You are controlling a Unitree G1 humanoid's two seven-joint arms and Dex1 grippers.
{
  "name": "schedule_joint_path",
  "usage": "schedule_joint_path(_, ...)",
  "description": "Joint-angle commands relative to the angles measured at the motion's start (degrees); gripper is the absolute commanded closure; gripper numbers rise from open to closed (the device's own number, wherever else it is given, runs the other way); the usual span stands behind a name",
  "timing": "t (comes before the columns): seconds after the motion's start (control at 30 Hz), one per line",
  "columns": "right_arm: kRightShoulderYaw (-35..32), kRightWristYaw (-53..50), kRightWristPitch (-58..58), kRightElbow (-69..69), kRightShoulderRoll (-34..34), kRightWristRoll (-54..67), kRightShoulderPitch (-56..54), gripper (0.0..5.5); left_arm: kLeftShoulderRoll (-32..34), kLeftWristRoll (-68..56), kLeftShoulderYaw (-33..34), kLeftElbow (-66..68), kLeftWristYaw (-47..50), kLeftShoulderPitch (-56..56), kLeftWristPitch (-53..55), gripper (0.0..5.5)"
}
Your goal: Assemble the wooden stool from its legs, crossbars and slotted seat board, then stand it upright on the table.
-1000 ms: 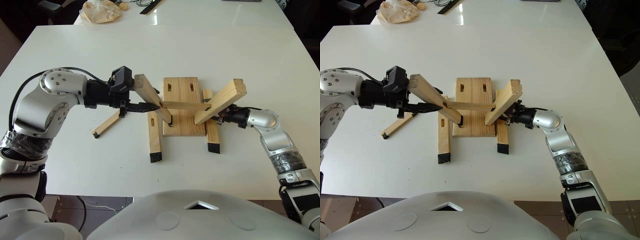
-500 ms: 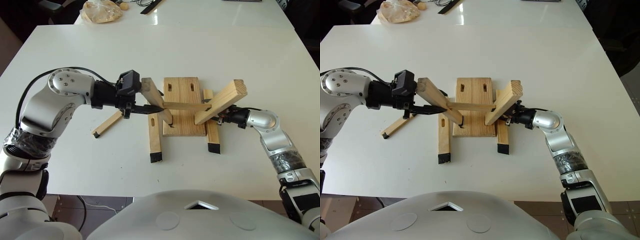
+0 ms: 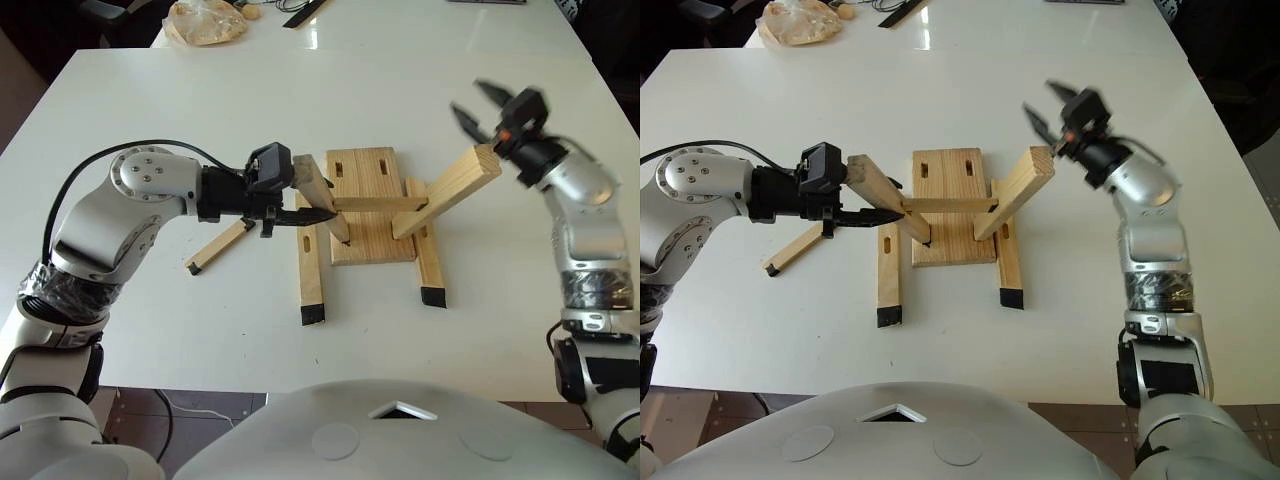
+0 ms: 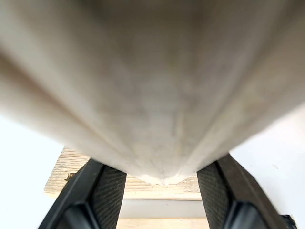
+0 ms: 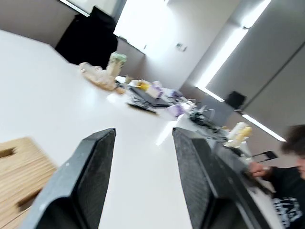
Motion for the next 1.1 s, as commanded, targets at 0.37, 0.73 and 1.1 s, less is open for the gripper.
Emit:
schedule_joint_path(0.37, 14.9, -10.7, 28.8, -38.6, 8.1, 10.7, 0.3, 3.33, -5.2, 1.3, -1.5, -3.7, 12.8, 3.3, 18.7, 3.46)
schedule_joint_path(0.73, 34.1, -6.0, 24.5, -15.6, 3.9, -5.9, 18.1, 3.33, -4.9, 1.4, -1.9, -4.8, 11.2, 2.3, 20.1, 3.46)
schedule_joint_path(1.1, 17.9, 1.7, 28.0, -32.7, 8.2, 20.5, 10.4, 3.33, -5.2, 3.5, -1.8, -2.9, 11.4, 4.4, 19.3, 3.46)
